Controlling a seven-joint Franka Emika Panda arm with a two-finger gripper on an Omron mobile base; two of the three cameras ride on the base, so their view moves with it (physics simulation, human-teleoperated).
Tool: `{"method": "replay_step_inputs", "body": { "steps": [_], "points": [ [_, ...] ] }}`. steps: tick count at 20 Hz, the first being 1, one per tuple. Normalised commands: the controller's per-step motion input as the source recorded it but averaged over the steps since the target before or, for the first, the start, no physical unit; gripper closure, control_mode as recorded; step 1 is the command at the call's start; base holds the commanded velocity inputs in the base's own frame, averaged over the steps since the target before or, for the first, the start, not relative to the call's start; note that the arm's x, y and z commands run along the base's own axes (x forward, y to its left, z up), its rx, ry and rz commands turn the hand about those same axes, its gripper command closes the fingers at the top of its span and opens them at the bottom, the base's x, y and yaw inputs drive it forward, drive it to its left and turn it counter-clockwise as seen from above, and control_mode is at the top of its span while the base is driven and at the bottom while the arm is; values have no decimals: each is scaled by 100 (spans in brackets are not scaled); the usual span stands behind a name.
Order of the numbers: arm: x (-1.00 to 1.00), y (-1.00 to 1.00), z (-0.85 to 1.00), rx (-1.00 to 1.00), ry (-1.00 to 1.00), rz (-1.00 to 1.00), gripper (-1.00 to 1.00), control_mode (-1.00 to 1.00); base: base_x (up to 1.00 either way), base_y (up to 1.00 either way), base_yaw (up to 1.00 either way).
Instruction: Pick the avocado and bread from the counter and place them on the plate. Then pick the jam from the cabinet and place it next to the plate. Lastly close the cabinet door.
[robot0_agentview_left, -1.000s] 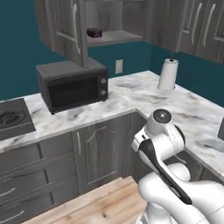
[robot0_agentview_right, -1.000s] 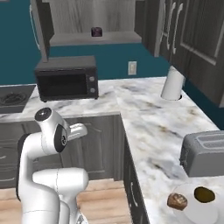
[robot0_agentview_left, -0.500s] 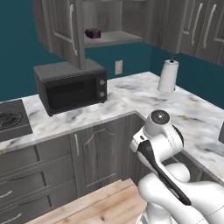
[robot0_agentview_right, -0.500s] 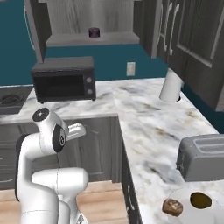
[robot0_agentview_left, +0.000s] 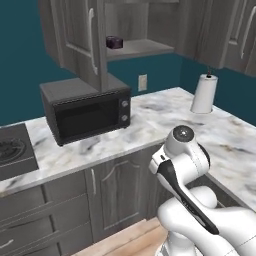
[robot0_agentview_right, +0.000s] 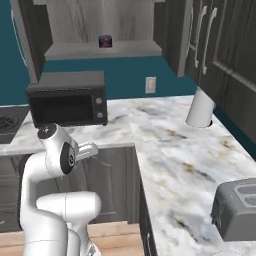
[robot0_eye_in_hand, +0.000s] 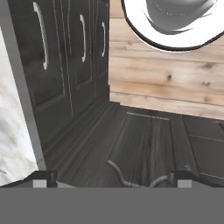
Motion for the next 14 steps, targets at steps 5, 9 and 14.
{"method": "replay_step_inputs", "body": {
  "steps": [5,9,14],
  "points": [
    [0,0,0,0,0,0,-100,100,52,0,0],
    [0,0,0,0,0,0,-100,100,35,0,0],
    [0,0,0,0,0,0,-100,100,41,0,0]
  ]
}}
